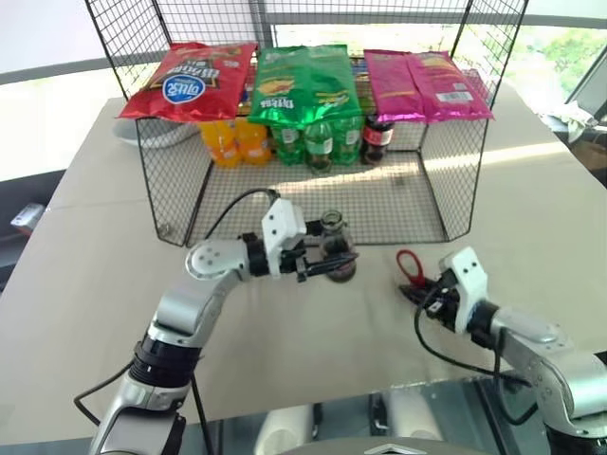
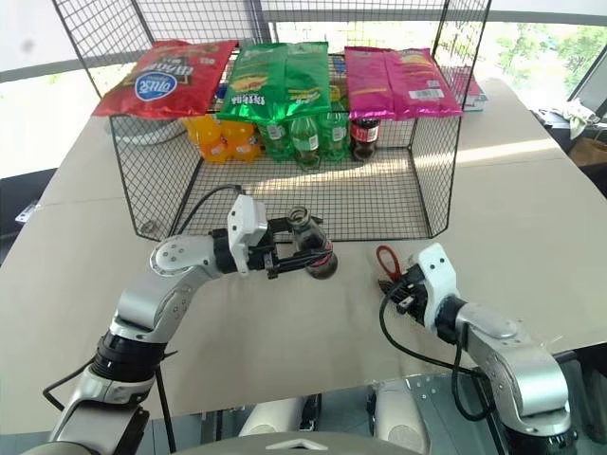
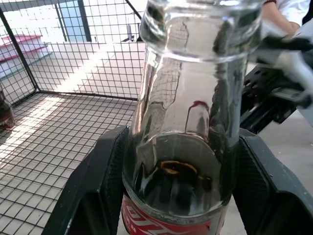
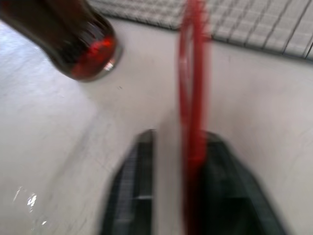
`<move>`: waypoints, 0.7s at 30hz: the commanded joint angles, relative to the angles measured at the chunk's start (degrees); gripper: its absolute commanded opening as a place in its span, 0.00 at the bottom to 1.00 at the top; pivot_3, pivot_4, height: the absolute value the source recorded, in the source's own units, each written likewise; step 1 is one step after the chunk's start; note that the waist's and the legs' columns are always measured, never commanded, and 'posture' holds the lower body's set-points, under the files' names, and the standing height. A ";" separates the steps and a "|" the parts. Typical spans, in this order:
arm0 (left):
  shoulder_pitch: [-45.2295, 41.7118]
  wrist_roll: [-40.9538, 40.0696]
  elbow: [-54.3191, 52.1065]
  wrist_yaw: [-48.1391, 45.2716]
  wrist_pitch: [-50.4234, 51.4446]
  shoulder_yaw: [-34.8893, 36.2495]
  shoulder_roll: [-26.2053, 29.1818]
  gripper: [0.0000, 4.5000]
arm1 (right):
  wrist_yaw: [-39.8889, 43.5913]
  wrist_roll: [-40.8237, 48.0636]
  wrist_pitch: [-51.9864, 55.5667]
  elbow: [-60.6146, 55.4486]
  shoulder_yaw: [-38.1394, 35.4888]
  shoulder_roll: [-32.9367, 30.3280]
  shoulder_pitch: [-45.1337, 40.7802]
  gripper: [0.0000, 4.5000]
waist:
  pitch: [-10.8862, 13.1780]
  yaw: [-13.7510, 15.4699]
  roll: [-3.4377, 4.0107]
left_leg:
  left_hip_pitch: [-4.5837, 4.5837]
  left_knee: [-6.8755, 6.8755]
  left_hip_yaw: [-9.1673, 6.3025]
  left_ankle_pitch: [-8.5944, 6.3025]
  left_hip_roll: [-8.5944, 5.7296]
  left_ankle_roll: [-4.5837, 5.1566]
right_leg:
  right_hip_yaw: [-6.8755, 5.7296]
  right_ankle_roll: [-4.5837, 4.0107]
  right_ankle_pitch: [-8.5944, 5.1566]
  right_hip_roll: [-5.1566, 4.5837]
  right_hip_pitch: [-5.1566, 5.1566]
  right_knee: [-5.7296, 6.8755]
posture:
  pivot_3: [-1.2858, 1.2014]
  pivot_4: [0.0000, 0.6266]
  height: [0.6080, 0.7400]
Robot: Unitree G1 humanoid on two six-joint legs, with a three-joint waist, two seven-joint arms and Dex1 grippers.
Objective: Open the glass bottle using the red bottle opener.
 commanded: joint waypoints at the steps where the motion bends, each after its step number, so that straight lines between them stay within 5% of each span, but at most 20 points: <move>1: -0.01 1.89 2.71 0.09 0.60 -0.88 0.71 0.52 | -0.92 0.93 -0.29 -0.74 -0.66 -2.03 -1.31 0.69 | 0.00 0.08 0.00 | -0.01 0.00 0.00 -0.01 0.00 0.02 | -0.01 0.00 0.00 0.06 0.00 0.00 | 0.52 0.24 1.00; 4: -0.69 1.65 2.83 0.04 0.71 -1.08 0.71 0.52 | -2.24 -1.01 -4.41 -0.73 0.06 -3.60 -1.87 1.00 | 0.00 0.05 0.00 | 0.00 0.00 0.02 -0.03 -0.01 0.05 | 0.00 0.01 0.00 0.08 0.00 0.00 | 0.52 0.24 1.00; 7: -2.29 0.94 2.02 0.53 2.50 -1.20 0.58 0.52 | -2.07 -6.71 -10.49 -1.36 4.54 -9.41 -1.63 1.00 | 0.01 0.03 0.01 | 0.01 0.00 0.02 -0.02 -0.01 0.05 | 0.01 0.01 0.00 0.13 0.00 0.01 | 0.52 0.24 1.00; 21: -3.38 1.76 7.17 -0.33 0.28 -0.51 -0.34 0.52 | -3.47 -10.12 -18.28 -1.36 4.25 -13.80 -2.10 1.00 | 0.00 0.06 -0.03 | 0.03 0.05 0.04 0.09 0.00 -0.15 | 0.02 0.03 0.00 0.17 0.04 0.03 | 0.52 0.24 1.00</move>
